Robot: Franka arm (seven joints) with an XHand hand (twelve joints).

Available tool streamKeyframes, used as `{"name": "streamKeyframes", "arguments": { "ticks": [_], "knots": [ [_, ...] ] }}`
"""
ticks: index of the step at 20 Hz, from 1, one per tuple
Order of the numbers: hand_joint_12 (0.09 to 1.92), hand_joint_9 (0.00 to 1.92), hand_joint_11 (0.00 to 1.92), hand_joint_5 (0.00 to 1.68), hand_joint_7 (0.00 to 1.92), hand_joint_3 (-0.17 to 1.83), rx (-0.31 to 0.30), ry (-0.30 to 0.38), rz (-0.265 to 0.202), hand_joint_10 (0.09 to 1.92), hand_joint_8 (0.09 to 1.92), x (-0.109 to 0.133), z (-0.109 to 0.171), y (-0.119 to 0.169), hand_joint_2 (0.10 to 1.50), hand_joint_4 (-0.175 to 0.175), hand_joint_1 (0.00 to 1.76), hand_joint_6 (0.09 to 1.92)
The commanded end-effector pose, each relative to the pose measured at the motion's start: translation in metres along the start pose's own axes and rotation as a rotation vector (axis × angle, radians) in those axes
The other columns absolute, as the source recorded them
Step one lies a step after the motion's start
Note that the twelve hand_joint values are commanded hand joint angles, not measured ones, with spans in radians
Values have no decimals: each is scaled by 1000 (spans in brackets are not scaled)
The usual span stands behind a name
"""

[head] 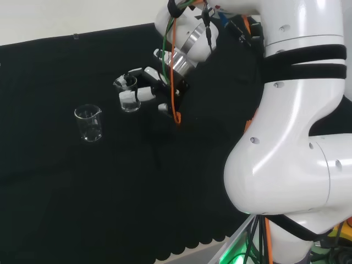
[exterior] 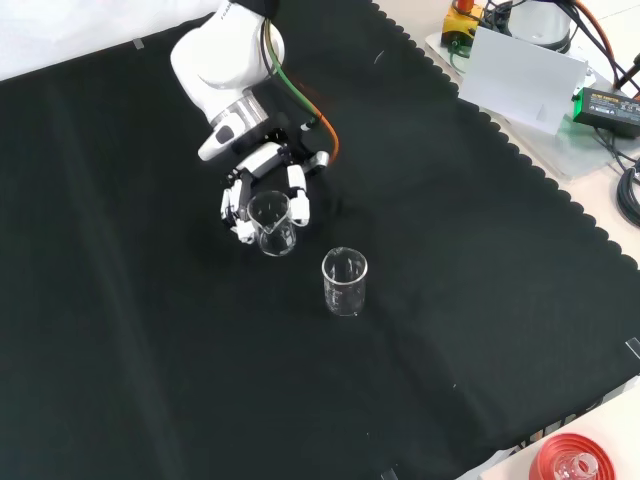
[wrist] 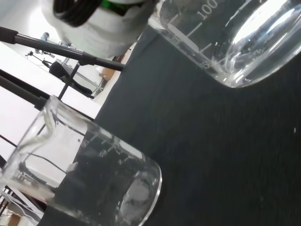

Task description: Pick up the beaker on the right.

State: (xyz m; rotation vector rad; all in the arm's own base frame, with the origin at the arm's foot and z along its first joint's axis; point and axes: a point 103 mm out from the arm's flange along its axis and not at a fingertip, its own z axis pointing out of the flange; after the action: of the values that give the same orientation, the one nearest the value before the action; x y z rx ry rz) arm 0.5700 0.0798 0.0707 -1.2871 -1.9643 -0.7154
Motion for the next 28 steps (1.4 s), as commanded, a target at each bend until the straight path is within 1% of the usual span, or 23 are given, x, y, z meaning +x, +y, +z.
{"name": "streamKeyframes", "arguments": {
  "ticks": [1,11,14,17,23,28],
  "knots": [
    [1130,1301,701,1215,1505,-175,16,-34,8,310,87,5,-16,-6,1061,20,1279,752],
    [1101,1350,772,1209,1516,-175,46,-56,15,330,87,17,-30,-16,1061,24,1279,759],
    [1081,1353,789,1209,1518,-175,70,-54,26,335,87,19,-33,-18,1060,25,1279,758],
    [1079,1356,804,1209,1519,-175,78,-63,33,339,87,23,-34,-20,1060,26,1279,758],
    [1074,1360,822,1209,1520,-175,94,-98,10,345,87,37,-37,-24,1060,26,1279,758],
    [1070,1364,830,1209,1521,-175,123,-131,-5,349,87,53,-39,-24,1060,26,1279,758]
  ]
}}
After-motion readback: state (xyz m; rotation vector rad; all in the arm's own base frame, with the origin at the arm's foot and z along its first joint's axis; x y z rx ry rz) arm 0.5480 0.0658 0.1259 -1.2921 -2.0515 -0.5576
